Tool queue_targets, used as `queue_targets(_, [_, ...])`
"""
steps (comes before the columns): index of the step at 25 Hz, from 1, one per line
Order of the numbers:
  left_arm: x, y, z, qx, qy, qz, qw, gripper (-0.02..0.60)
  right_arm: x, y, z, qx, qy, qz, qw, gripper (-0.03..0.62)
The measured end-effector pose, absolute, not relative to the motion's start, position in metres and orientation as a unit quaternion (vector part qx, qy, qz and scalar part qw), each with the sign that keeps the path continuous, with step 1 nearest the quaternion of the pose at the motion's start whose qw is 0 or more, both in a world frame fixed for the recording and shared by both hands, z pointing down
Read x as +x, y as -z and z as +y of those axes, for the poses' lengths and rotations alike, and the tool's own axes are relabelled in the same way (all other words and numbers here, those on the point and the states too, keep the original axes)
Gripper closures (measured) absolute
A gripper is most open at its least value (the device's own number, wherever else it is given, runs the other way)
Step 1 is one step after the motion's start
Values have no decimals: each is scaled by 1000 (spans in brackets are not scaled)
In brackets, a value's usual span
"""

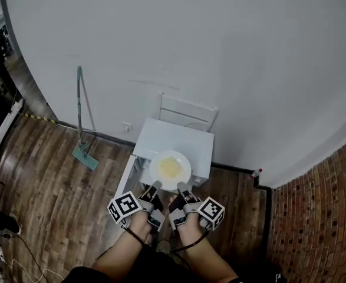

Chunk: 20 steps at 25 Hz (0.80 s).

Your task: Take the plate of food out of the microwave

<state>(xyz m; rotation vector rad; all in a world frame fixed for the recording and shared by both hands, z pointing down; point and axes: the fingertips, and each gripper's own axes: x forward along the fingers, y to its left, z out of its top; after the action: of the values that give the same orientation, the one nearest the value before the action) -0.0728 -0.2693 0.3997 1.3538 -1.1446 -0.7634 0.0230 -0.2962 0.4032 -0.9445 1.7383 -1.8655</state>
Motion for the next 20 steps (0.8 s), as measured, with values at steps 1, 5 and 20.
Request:
queue_targets(1, [-75, -389, -273, 584, 323, -486, 563, 574, 21, -393, -300, -336, 668, 627, 217, 569])
queue_targets(5, [-80, -357, -283, 596, 329, -470, 562, 574, 16, -359, -308, -339, 653, 637, 232, 571])
queue_targets(20, [-86, -317, -284, 618, 322, -453, 556, 574, 10, -317, -308, -346, 621, 660, 243, 569])
